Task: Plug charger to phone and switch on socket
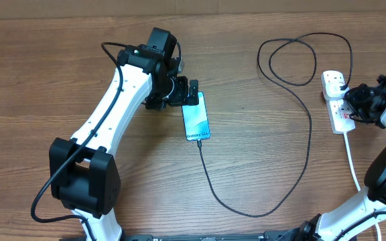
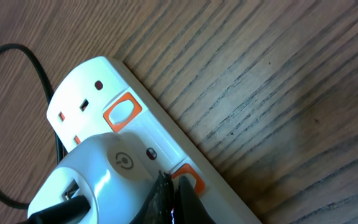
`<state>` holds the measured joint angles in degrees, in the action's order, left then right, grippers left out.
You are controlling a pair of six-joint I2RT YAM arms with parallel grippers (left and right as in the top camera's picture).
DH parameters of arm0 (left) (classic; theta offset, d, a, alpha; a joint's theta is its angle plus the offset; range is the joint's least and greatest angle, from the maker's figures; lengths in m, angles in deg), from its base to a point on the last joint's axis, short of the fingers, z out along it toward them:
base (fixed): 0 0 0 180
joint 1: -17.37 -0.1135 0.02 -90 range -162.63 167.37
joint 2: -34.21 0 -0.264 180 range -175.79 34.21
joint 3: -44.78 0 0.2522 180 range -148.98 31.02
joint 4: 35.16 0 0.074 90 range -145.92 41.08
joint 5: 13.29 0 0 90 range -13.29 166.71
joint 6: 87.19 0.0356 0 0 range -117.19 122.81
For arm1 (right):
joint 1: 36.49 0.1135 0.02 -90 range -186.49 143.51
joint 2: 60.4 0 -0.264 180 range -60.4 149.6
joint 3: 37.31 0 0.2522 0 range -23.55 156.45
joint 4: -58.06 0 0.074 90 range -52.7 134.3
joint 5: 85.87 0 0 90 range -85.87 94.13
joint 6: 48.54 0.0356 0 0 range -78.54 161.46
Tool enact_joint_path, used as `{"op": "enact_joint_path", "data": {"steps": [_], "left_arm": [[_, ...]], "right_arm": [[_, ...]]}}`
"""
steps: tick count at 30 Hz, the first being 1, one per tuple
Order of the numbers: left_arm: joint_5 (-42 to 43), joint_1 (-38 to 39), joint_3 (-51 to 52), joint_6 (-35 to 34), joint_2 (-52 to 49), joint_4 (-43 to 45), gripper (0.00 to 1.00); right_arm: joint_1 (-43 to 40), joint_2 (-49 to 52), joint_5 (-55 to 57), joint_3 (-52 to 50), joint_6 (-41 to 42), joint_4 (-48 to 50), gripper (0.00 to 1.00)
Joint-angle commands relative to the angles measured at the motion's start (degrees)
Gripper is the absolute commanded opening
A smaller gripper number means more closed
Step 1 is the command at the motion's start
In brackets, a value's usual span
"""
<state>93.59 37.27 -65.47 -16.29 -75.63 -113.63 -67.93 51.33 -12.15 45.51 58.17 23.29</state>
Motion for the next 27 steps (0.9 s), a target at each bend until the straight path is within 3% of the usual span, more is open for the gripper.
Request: {"op": "enact_joint_path", "data": {"steps": [1, 27], "left_arm": [[-0.4, 0.5, -0.9, -0.2, 0.5, 0.2, 1.0], [-0.6, 0.5, -0.9, -0.2, 0.5, 0.3, 1.0]], "right_arm": [[0.3, 0.1, -0.3, 0.6, -0.1, 0.7, 0.04], [4.2, 1.7, -0.5, 0.5, -0.4, -2.2, 0.04]]}}
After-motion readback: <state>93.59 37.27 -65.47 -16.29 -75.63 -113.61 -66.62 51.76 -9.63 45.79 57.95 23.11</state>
